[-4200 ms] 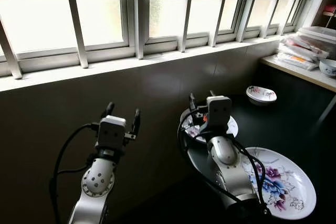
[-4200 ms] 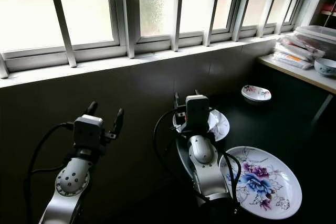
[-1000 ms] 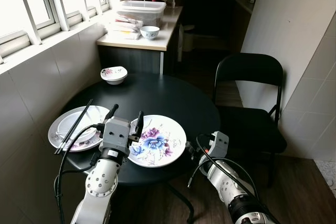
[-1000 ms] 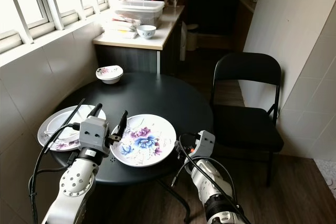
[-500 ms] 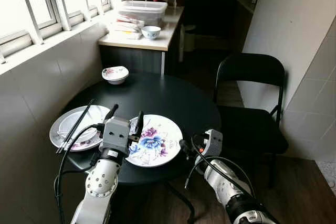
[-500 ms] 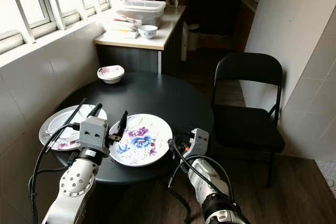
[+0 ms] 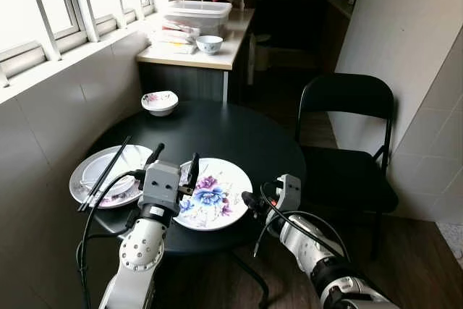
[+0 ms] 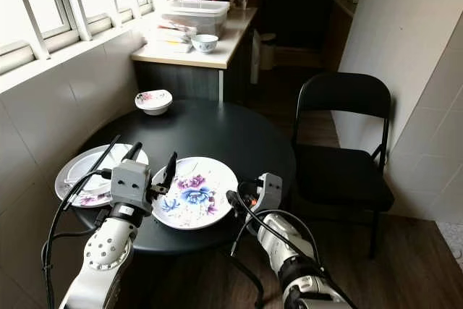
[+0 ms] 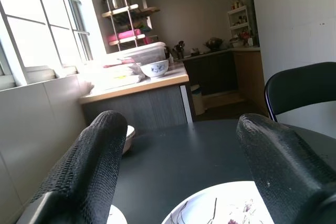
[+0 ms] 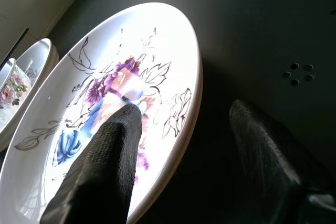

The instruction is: Kitchen organization

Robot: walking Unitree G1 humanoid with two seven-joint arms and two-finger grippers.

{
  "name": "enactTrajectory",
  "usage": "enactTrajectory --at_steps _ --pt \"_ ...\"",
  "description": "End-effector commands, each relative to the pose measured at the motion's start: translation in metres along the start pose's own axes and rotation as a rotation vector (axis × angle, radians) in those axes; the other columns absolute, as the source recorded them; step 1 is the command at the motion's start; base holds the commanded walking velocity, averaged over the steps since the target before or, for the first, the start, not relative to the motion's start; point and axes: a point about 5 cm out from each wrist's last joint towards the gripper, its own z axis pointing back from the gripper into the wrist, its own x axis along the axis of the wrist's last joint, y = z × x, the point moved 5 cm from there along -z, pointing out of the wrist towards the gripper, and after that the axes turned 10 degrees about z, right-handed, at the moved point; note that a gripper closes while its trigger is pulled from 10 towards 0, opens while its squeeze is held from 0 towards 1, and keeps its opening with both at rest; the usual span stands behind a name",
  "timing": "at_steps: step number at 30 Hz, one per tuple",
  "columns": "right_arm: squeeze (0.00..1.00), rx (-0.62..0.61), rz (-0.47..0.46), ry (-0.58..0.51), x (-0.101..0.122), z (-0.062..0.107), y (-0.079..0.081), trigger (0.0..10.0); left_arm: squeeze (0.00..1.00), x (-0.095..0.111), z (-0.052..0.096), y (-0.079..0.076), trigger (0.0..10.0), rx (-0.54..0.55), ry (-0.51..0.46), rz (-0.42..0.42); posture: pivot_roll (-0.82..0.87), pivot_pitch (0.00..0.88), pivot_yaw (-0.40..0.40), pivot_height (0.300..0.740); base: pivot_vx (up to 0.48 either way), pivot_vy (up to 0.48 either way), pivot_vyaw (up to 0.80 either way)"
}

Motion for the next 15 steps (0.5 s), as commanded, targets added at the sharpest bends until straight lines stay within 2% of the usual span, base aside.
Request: enactTrajectory --at_steps 1,4,12,15 --pt "0.0 0.006 0.009 0.014 0.004 -0.004 0.004 10.0 0.0 -0.002 -0.002 -0.002 10.0 -0.005 0.008 -0.005 0.06 0.0 -0.029 0.736 0.0 0.0 0.0" --pt "0.0 0.011 -0.013 0.028 0.003 -0.006 0.007 10.0 0.0 -0.002 -0.002 -0.002 10.0 -0.005 0.009 -0.006 0.06 0.0 -0.029 0.736 0.0 0.0 0.0" --pt "0.0 -0.012 -0.181 0.097 -0.011 -0.009 0.012 10.0 0.0 -0.003 -0.002 -0.003 10.0 -0.006 0.015 -0.01 0.07 0.0 -0.034 0.736 0.0 0.0 0.0" --pt "0.0 -0.02 -0.185 0.104 -0.013 -0.008 0.011 10.0 0.0 -0.004 -0.002 -0.003 10.0 -0.008 0.018 -0.01 0.07 0.0 -0.033 0.736 0.0 0.0 0.0"
